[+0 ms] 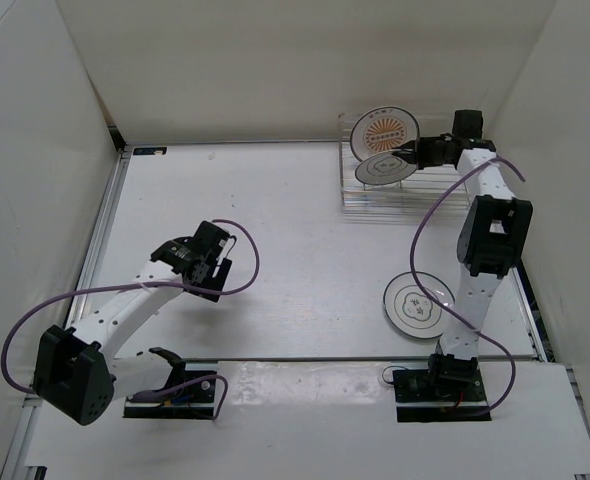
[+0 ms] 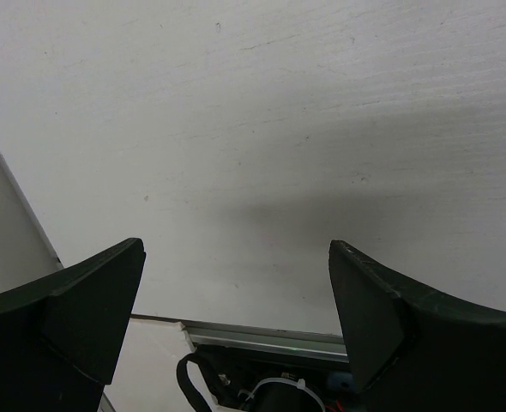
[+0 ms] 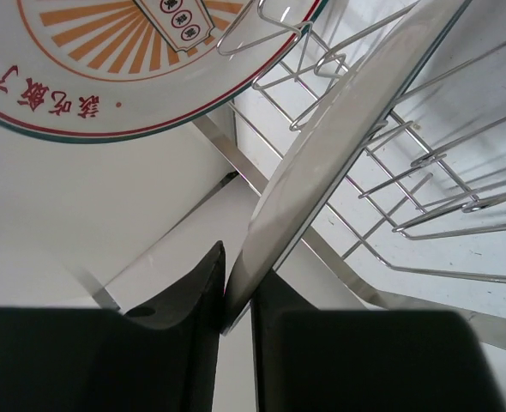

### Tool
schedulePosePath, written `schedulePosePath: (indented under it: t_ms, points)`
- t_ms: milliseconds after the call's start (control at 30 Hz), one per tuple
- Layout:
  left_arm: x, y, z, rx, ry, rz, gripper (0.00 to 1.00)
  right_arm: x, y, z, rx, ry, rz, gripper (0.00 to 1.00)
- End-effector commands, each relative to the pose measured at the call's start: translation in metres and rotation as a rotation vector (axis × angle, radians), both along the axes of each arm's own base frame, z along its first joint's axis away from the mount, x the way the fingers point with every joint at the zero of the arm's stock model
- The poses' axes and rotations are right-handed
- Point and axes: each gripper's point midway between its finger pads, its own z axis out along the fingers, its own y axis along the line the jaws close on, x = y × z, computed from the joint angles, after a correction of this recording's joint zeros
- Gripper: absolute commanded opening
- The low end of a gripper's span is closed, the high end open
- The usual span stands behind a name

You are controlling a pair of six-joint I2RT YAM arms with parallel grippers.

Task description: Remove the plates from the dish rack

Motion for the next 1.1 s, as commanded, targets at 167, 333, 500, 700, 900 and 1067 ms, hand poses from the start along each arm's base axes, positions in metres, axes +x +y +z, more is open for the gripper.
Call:
schedulePosePath:
  t_ms: [167,333,500,700,900,1067]
  points:
    - [0.006,-0.004,0.01,-0.045,-0.071,0.017,1.0,-0.015,-0.003,0.063,-0.019,-0.156,0.053,0.0]
    - [0.004,-0.005,0.008,-0.051,-0.068,0.022,1.0,-0.039,-0.002,0.091,0.05,-0.152,0.092,0.0]
    - [0.004,-0.007,0.008,-0.062,-0.071,0.01,1.0,-0.067,0.002,0.115,0.106,-0.175,0.131,0.0]
    - [0.003,-0.014,0.006,-0.08,-0.062,-0.014,1.0,-0.066,-0.005,0.152,0.16,-0.281,0.119,0.0]
    - [0.001,-0.016,0.002,-0.097,-0.056,-0.009,1.0,-0.081,-0.021,0.231,-0.043,-0.512,0.181,0.0]
    - [-0.001,-0.015,-0.001,-0.1,-0.057,-0.008,1.0,-0.142,-0.013,0.229,-0.287,-0.503,0.312,0.0]
